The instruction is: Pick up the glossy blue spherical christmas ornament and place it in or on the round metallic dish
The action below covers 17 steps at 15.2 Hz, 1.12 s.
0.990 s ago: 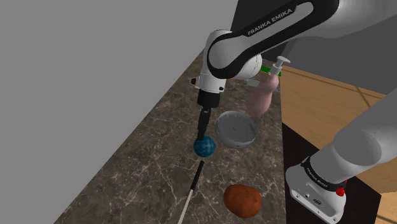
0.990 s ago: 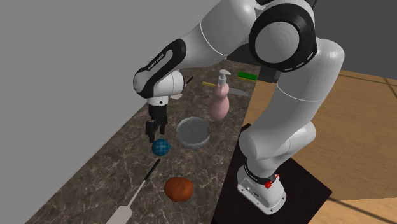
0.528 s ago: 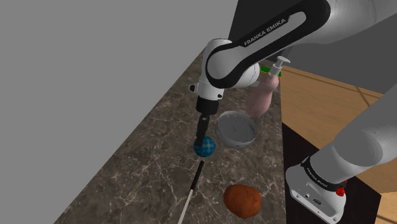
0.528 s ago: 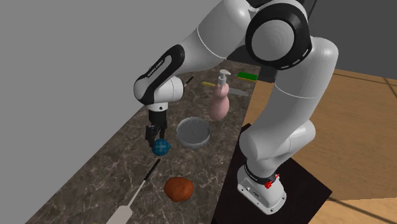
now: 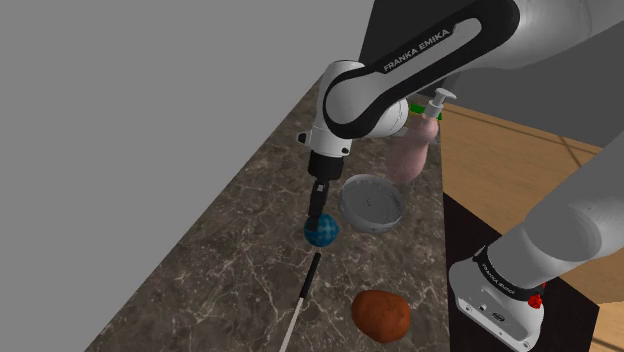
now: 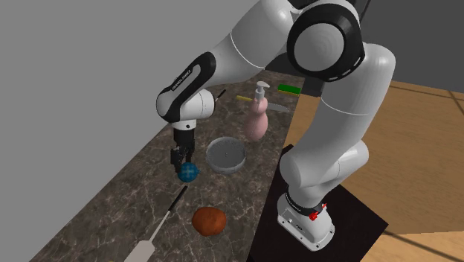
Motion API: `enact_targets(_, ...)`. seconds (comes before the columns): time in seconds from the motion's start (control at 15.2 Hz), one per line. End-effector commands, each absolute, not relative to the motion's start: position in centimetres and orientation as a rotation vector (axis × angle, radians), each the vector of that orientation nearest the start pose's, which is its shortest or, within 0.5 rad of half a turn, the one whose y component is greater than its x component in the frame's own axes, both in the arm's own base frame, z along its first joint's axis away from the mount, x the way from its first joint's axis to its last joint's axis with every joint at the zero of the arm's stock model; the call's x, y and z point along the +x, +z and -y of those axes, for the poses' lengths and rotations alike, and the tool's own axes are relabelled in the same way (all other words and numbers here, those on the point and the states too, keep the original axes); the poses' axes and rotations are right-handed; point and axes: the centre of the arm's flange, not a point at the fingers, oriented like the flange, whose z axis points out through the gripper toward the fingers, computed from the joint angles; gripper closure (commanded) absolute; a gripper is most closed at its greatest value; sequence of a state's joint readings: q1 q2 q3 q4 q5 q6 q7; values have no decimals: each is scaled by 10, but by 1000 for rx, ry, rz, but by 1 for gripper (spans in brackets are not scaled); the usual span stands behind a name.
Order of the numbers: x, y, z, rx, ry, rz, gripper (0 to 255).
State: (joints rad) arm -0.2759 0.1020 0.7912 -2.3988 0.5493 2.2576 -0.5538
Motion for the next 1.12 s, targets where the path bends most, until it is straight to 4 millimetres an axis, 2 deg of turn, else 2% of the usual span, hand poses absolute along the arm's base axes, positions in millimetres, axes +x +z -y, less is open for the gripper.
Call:
enact_targets(0.0,404,273,-249,-2518,291,881,255)
enact_targets(0.33,404,272,-249,-2518,291,881,255)
enact_targets(1.06,404,331,-249,-2518,291,881,255)
